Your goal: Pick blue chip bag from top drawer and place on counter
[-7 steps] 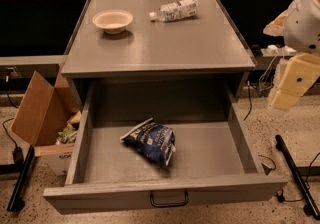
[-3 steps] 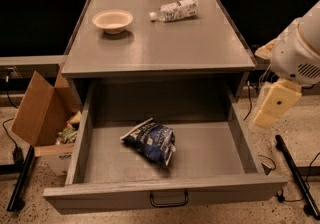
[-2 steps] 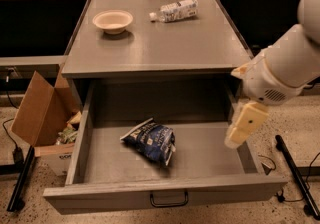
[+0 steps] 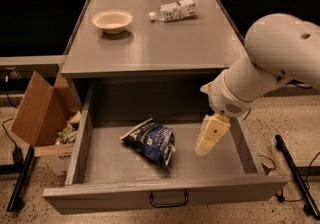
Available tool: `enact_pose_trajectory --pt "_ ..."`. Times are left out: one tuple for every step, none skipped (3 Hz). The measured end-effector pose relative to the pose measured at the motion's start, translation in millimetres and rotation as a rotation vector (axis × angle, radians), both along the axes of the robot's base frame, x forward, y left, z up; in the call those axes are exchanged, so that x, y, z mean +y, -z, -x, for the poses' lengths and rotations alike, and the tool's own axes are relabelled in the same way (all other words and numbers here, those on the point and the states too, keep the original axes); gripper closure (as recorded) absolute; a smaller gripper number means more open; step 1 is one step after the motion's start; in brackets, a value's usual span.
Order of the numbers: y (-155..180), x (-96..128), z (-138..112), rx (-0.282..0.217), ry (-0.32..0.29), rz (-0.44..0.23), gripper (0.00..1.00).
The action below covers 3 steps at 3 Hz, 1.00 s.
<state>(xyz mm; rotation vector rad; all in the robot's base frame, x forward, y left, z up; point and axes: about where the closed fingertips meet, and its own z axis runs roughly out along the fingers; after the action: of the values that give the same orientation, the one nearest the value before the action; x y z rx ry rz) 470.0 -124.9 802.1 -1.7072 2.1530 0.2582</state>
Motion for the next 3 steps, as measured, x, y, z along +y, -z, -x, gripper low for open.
enact_pose_trajectory --pt "48 35 -15 0.083 -0.033 -0.014 0.0" --pt "48 35 -15 0.083 -0.033 -0.014 0.0" --pt "66 49 -22 0.104 -0.053 0.007 0.0"
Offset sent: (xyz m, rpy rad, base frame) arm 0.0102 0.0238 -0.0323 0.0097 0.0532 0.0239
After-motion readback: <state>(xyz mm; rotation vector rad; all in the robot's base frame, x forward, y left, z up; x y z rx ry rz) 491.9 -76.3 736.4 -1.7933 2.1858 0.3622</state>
